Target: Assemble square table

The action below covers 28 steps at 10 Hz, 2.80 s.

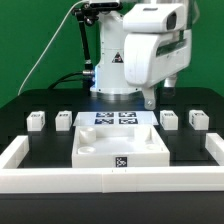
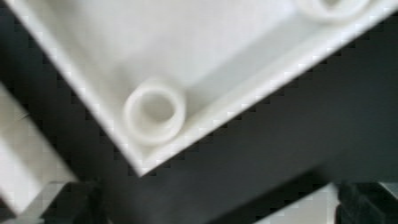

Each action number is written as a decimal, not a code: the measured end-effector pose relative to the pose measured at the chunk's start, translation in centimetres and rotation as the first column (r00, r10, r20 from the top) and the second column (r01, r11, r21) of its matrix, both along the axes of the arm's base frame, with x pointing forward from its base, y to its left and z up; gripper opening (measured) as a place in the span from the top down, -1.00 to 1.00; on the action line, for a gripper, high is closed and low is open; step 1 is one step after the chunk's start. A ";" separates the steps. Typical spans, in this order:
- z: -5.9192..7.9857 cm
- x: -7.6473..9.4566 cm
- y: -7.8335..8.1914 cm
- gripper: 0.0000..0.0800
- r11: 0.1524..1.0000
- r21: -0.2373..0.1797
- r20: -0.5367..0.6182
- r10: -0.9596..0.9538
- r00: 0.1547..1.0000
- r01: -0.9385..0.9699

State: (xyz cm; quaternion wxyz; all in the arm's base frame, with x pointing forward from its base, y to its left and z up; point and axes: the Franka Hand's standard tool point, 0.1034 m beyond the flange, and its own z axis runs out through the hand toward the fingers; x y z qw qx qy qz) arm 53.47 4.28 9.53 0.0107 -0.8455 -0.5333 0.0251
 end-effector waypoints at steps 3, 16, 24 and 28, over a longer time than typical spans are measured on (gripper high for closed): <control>-1.2 -2.3 -2.1 -0.63 0.998 0.002 -0.043 0.060 0.997 -0.060; -3.7 -5.4 -4.0 -0.63 0.895 -0.008 0.056 0.446 0.893 -0.446; -8.1 -9.1 -5.7 -0.63 0.900 0.035 0.012 0.435 0.900 -0.435; -8.5 -9.3 -5.8 0.05 0.903 0.039 0.006 0.427 0.904 -0.427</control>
Offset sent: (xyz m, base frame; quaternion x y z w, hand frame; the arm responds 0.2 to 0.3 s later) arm 0.0000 0.0000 0.0000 0.0000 0.0000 0.0000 1.0000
